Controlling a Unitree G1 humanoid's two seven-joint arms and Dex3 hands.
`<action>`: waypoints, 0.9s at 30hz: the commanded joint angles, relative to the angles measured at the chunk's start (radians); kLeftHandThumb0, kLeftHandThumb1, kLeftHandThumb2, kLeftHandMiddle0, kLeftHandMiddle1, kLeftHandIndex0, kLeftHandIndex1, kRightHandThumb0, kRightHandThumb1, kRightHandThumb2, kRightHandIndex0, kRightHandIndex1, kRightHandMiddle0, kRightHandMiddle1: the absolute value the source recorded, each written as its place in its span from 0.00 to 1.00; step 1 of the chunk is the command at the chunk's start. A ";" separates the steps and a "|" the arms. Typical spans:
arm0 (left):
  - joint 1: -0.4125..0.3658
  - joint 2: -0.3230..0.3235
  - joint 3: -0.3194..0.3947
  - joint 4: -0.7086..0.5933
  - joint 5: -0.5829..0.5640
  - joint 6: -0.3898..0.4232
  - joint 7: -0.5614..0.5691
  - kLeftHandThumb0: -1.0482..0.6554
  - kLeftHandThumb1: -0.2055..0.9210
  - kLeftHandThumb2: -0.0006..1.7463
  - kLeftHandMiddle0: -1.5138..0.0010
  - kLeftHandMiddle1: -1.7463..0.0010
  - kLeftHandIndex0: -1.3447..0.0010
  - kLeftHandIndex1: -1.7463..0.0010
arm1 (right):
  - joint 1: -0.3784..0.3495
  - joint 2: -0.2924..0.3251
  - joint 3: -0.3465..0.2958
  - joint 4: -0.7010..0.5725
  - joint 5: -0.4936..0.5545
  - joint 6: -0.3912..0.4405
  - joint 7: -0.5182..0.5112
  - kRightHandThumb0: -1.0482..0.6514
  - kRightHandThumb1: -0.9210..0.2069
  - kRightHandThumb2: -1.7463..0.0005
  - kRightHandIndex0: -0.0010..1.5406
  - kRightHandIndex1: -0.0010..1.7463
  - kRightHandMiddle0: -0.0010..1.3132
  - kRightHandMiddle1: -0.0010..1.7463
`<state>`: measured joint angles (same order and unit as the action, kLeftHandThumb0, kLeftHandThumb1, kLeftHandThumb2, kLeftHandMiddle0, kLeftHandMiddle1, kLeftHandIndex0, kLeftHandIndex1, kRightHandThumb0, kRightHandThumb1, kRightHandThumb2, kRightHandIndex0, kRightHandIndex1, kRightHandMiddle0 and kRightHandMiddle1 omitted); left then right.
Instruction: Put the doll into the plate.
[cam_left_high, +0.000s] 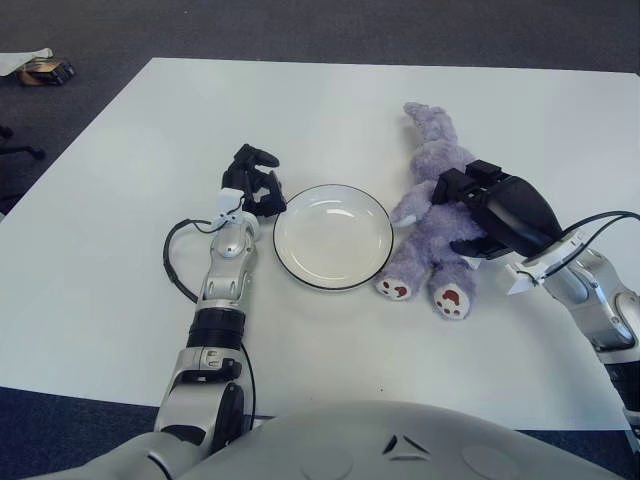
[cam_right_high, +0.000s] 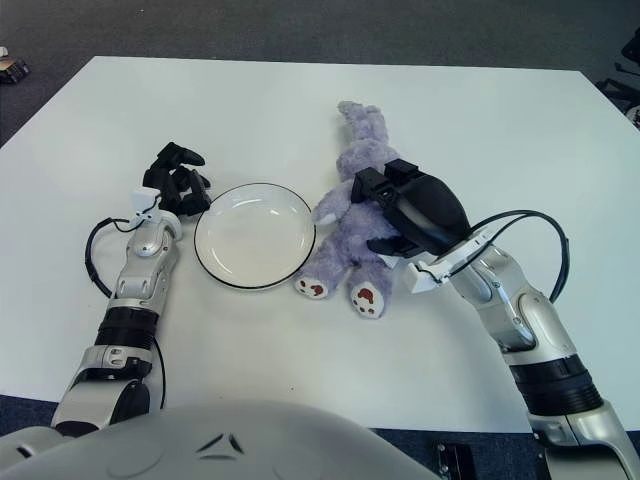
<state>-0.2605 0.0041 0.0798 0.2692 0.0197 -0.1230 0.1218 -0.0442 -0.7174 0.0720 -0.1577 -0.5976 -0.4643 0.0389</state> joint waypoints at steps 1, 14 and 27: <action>0.042 -0.002 -0.008 0.019 0.016 -0.001 0.008 0.61 0.41 0.80 0.64 0.00 0.60 0.00 | -0.032 0.009 -0.006 0.055 0.135 0.045 0.113 0.62 0.78 0.10 0.56 0.91 0.46 1.00; 0.038 0.004 -0.006 0.026 0.010 0.008 0.000 0.61 0.40 0.80 0.64 0.00 0.60 0.00 | -0.111 0.004 -0.075 -0.094 0.344 0.369 0.364 0.62 0.78 0.07 0.54 0.97 0.44 1.00; 0.039 0.005 -0.006 0.033 0.005 -0.007 0.001 0.61 0.40 0.80 0.64 0.00 0.60 0.00 | -0.197 0.038 -0.126 -0.143 0.482 0.617 0.468 0.62 0.79 0.06 0.54 0.98 0.45 1.00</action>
<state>-0.2627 0.0123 0.0763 0.2728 0.0178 -0.1237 0.1222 -0.2199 -0.6897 -0.0232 -0.2725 -0.1680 0.0978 0.4825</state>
